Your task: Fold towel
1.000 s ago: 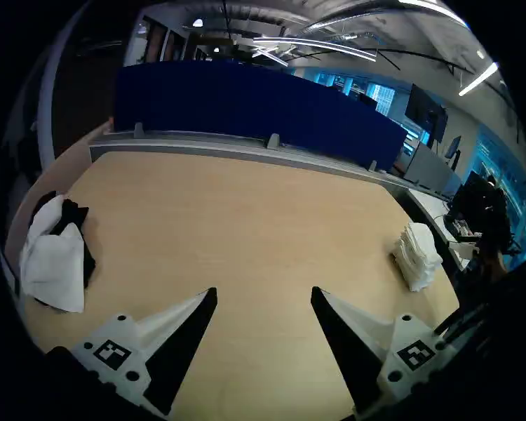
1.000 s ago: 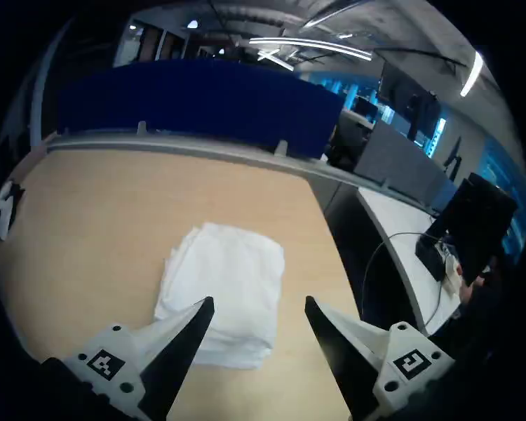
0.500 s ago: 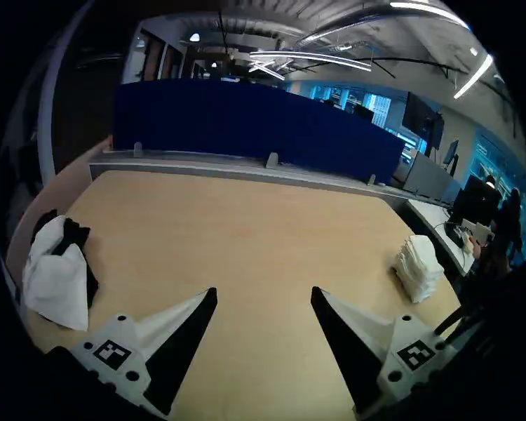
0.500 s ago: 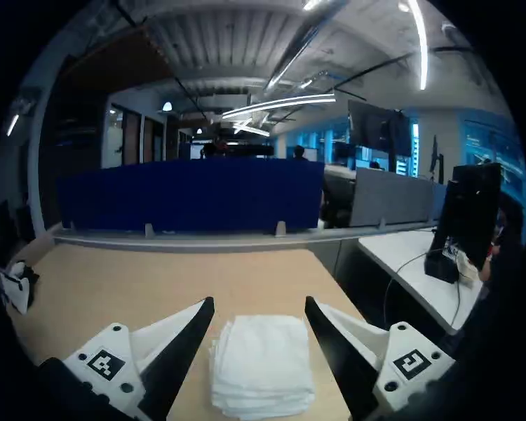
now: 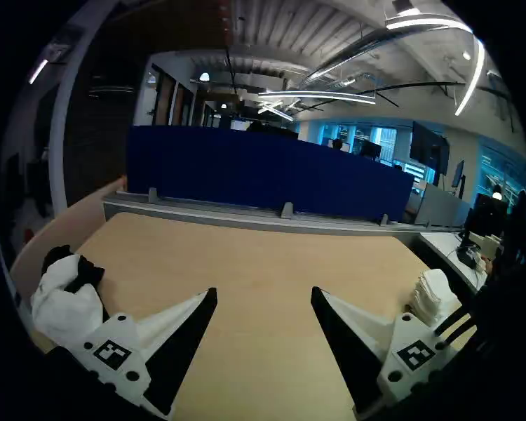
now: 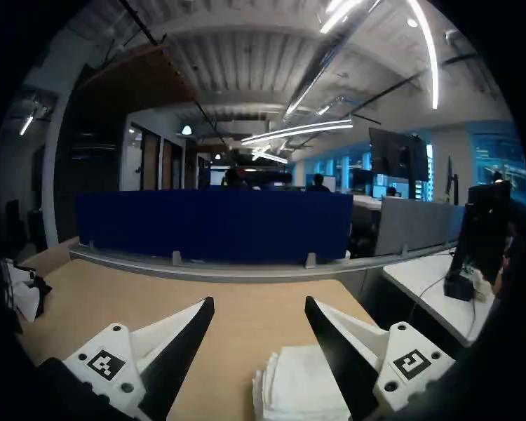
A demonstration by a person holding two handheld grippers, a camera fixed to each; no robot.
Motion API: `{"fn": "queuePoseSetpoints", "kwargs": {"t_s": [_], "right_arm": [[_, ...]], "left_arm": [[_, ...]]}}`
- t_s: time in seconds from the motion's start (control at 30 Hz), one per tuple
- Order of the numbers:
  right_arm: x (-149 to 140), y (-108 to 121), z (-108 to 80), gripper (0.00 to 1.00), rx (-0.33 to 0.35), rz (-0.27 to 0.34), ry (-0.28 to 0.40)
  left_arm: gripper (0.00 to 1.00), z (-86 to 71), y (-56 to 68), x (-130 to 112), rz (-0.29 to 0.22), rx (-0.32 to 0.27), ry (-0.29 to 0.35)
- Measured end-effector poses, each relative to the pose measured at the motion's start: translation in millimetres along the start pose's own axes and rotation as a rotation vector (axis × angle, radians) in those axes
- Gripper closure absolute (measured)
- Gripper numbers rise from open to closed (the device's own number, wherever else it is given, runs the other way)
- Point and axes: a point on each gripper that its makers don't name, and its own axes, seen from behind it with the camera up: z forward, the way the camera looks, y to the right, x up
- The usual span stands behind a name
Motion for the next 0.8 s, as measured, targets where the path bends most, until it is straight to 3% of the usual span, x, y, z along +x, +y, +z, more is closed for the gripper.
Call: {"fn": "queuePoseSetpoints", "kwargs": {"t_s": [0.2,0.4,0.57,0.8], "right_arm": [[20.1,-36.9,7.4,0.00,0.033,0.015,0.058],[29.6,-65.0,13.5,0.00,0.050,0.032,0.074],[28.3,-86.4,19.2,0.00,0.068,0.054,0.069],[24.6,-107.6,26.0,0.00,0.085,0.031,0.050]], "left_arm": [[0.00,3.2,-22.6,26.4,0.004,0.057,0.083],[0.00,3.7,-40.8,47.1,0.007,0.099,0.140],[0.01,2.7,-46.7,61.9,0.015,0.110,0.193],[0.01,5.0,-52.0,63.8,0.021,0.111,0.220]]}}
